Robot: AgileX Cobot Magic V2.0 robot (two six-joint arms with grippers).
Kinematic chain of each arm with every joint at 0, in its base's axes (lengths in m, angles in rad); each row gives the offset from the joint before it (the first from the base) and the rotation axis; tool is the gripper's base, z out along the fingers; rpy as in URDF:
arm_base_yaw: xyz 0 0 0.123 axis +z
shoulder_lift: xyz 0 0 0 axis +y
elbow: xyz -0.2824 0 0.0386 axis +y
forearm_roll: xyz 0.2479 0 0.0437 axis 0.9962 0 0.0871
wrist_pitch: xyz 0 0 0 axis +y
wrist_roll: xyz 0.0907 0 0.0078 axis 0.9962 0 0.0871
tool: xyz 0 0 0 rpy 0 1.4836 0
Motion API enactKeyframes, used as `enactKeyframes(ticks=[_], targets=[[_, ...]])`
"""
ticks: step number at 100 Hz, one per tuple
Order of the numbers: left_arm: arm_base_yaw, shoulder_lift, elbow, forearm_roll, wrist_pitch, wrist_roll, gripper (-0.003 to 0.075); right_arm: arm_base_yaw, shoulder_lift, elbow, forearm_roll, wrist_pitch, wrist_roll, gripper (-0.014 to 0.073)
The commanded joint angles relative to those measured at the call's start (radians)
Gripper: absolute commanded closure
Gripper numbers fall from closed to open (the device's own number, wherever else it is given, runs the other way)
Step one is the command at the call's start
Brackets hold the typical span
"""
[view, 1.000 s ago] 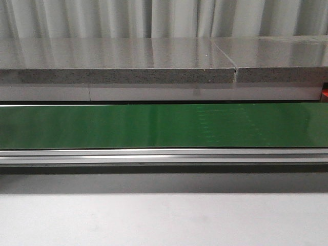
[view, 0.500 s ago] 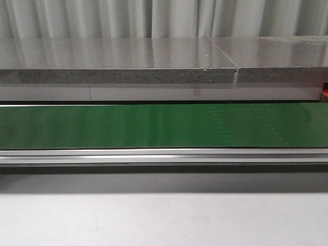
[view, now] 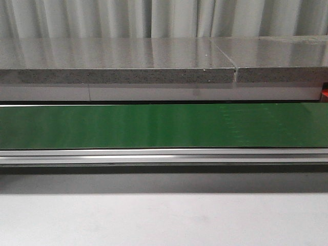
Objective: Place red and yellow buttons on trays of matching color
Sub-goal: 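Carry the yellow button onto the belt's near end and open the left gripper, then grasp a red push button from the cluster with the left gripper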
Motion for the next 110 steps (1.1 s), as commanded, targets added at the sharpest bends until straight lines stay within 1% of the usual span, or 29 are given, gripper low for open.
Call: enactKeyframes(ticks=[1,24,68,75,85,90,102,110], targets=[[0.017,-0.001,-0.024,-0.013,0.004,-0.01,0.0353,-0.006,-0.01,-0.016,-0.006,-0.08,0.0,0.0661],[0.033,0.062,-0.026,0.053,0.004,-0.01,0.0353,-0.006,-0.01,-0.016,-0.006,-0.08,0.0,0.0661],[0.035,0.155,-0.028,0.057,0.027,-0.01,0.0348,-0.006,-0.01,-0.016,-0.006,-0.08,0.0,0.0661],[0.035,0.161,-0.028,0.057,0.027,-0.01,0.031,-0.006,-0.01,-0.016,-0.006,-0.08,0.0,0.0661],[0.035,0.161,-0.028,0.06,0.013,-0.01,0.0216,-0.006,-0.01,-0.016,-0.006,-0.08,0.0,0.0661],[0.035,0.161,-0.028,0.065,0.011,-0.01,0.0192,-0.006,-0.01,-0.016,-0.006,-0.08,0.0,0.0661],[0.035,0.161,-0.028,0.067,-0.009,-0.01,0.0191,-0.006,-0.01,-0.016,-0.006,-0.08,0.0,0.0661],[0.035,0.161,-0.028,0.067,-0.047,-0.01,0.0191,-0.006,-0.01,-0.016,-0.006,-0.08,0.0,0.0661]])
